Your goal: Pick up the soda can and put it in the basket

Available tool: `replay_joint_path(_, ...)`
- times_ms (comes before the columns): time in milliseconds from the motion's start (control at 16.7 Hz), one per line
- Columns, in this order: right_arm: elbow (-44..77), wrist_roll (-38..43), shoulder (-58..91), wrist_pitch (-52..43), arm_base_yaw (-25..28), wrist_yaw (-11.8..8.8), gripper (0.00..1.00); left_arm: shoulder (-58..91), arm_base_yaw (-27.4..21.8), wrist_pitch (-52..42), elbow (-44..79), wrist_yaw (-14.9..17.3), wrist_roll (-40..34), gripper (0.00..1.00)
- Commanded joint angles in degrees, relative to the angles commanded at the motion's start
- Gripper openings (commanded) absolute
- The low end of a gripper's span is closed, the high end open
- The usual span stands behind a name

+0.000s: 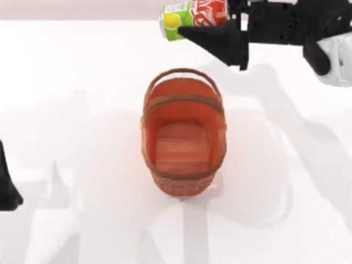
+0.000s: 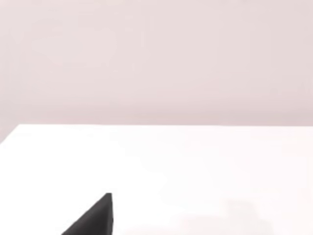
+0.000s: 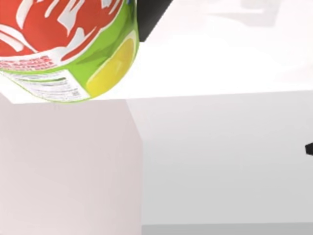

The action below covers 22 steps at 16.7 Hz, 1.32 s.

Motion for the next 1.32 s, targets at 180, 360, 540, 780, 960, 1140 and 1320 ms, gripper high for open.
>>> replay_joint_path(180,0.14,0.03,0.42,0.09,-0.28,-0.01,0.00,0.00,0.00,0.00,0.00,0.00,0.00,1.00)
replay_joint_path(360,-0.98,-0.03,3.46,4.20,0.02,-0.20,0.00,0.00,0.00,0.00,0.00,0.00,0.00,1.00)
replay_joint_path(540,-3.10,-0.21,8.41,11.90,0.10,0.00,0.00,0.00,0.00,0.00,0.00,0.00,0.00,1.00)
replay_joint_path(780,-5.53,-0.25,13.10,18.26,0.27,0.22,0.00,0.00,0.00,0.00,0.00,0.00,0.00,1.00)
replay_joint_path(960,-5.60,-0.24,13.22,18.39,0.27,0.23,0.00,0.00,0.00,0.00,0.00,0.00,0.00,1.00)
replay_joint_path(1140,-5.60,-0.24,13.22,18.39,0.27,0.23,0.15,0.00,0.00,0.00,0.00,0.00,0.00,1.00)
replay_joint_path(1320,-5.60,-0.24,13.22,18.39,0.27,0.23,0.38,0.00,0.00,0.00,0.00,0.00,0.00,1.00)
